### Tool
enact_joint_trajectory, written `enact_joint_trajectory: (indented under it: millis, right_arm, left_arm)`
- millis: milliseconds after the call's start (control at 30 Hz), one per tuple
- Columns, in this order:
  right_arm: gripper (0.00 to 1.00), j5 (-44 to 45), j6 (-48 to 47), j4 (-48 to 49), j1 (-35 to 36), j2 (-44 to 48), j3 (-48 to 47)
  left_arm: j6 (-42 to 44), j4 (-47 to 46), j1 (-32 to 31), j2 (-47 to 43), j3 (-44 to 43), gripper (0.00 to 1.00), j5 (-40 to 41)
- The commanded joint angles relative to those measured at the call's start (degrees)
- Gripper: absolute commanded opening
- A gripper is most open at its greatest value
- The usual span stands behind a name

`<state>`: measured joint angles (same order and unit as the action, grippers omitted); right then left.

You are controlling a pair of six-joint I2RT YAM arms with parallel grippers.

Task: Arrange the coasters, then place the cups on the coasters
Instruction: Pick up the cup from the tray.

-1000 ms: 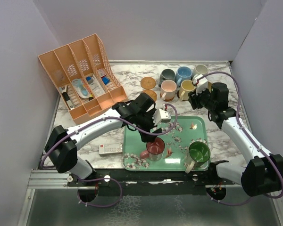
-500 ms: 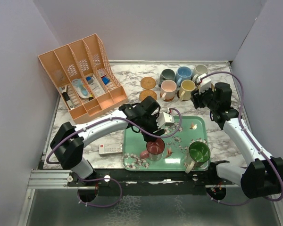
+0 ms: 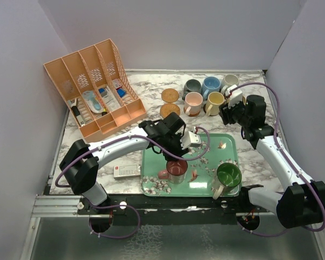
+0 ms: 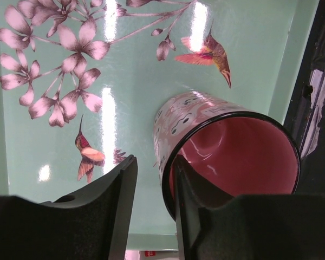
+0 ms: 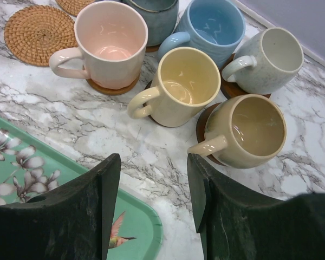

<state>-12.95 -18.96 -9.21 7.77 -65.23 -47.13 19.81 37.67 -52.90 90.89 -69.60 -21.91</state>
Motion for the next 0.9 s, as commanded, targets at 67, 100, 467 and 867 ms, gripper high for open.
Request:
enact_joint_trajectory:
  millis: [67, 100, 467, 867]
  right_arm:
    - [0.54, -0.9, -1.5, 2.1, -0.3, 0.6, 0.7]
    - [0.57, -0.9, -1.6, 2.0, -0.4, 0.6, 0.8]
    - [0.60, -1.2, -1.8, 2.2, -0.3, 0.4, 1.1]
    - [0.63, -1.2, -2.1, 2.4, -0.3, -0.2, 1.3]
  left_arm:
    - [2.3, 1.0, 0.1, 1.0, -0.9, 0.27, 2.8]
    - [2.5, 1.2, 0.1, 1.1, -1.3, 0.25, 3.0]
    - [5.6, 4.3, 0.2, 0.6, -4.0, 0.00, 5.5]
    - [9.1, 7.1, 3.0, -2.2, -5.6, 0.00, 5.5]
